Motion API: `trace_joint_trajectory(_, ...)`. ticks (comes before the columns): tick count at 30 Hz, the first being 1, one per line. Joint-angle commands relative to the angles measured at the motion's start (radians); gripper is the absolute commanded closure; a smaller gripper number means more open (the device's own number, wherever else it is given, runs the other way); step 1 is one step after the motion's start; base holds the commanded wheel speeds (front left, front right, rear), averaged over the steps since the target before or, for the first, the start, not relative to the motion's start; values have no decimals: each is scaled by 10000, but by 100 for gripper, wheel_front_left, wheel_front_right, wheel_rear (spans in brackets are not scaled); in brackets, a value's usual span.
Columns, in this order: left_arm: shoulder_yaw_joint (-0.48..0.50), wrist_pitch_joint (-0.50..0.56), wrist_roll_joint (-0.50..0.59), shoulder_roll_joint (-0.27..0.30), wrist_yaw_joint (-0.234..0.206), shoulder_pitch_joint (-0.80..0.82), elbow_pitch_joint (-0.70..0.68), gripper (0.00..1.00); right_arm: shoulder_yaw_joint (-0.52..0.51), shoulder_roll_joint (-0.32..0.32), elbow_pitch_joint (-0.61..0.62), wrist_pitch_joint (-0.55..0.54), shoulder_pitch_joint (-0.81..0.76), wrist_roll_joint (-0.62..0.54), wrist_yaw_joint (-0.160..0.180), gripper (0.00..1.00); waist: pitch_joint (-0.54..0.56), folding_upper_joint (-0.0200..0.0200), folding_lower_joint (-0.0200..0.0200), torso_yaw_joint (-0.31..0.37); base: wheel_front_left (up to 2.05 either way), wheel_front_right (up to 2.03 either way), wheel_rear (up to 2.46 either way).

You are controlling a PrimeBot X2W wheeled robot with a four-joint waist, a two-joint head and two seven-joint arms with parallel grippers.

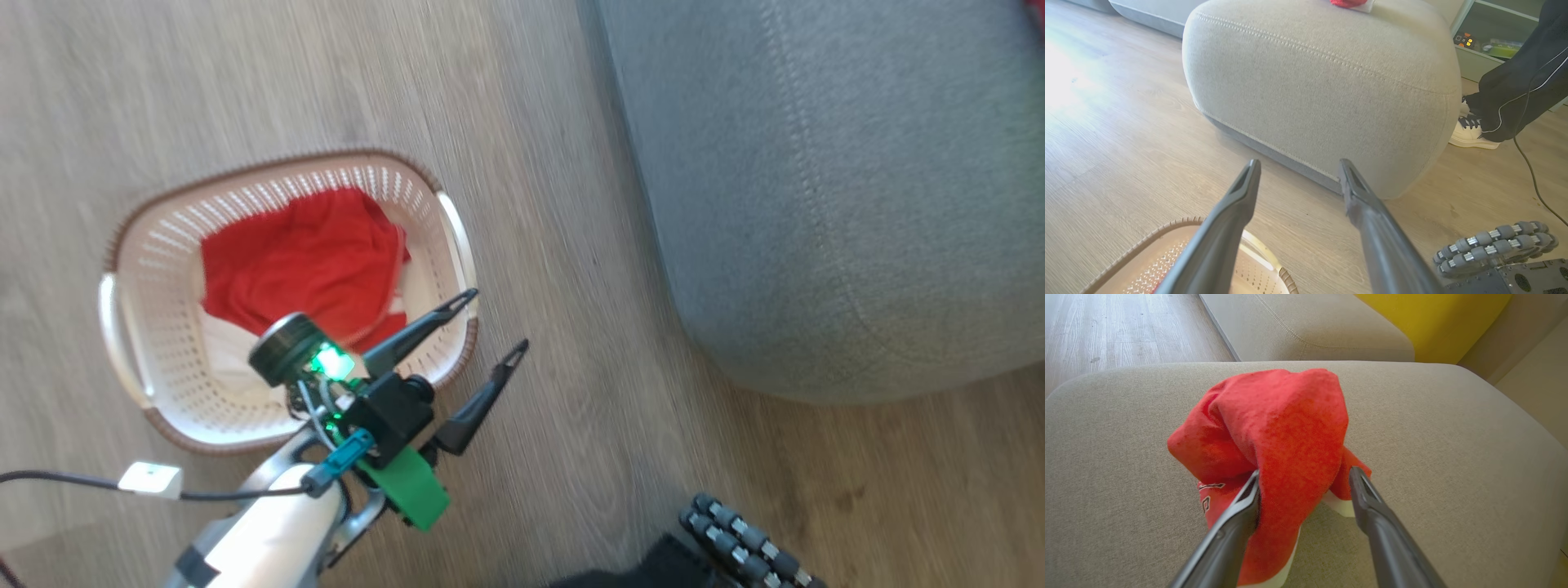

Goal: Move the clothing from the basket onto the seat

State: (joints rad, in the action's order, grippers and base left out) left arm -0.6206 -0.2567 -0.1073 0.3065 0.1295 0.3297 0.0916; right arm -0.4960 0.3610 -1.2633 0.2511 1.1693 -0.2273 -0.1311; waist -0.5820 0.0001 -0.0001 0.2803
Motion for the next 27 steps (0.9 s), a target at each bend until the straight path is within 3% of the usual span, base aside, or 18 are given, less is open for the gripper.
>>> trace_joint_trajectory(1,152,-51,-58,-110,11,-57,-181,0,180,359,239,63,-87,-100,4,0,864,-1,1,-200,0,0,0)
trace_joint_trajectory(8,368,-51,-151,-997,11,-343,172,0,942,655,342,85,-338,-55,4,0,2209,-1,1,-497,0,0,0)
trace_joint_trajectory(13,688,-51,-151,-1442,11,-528,300,0,1814,382,1334,101,-545,527,4,0,2843,-1,1,-749,0,0,0)
trace_joint_trajectory(15,987,-51,-280,-1717,9,-671,347,0,2597,89,2452,103,-971,1185,4,0,3130,-1,1,-893,0,0,0)
trace_joint_trajectory(20,2117,-51,-318,-2259,-145,-987,294,0,4597,297,5739,104,-3133,2701,4,0,3705,-1,1,-1298,0,0,0)
trace_joint_trajectory(27,3229,-51,-3,-2522,-827,-1260,-3,0,5464,480,9393,105,-5811,4280,4,0,4180,-1,1,-2004,0,0,0)
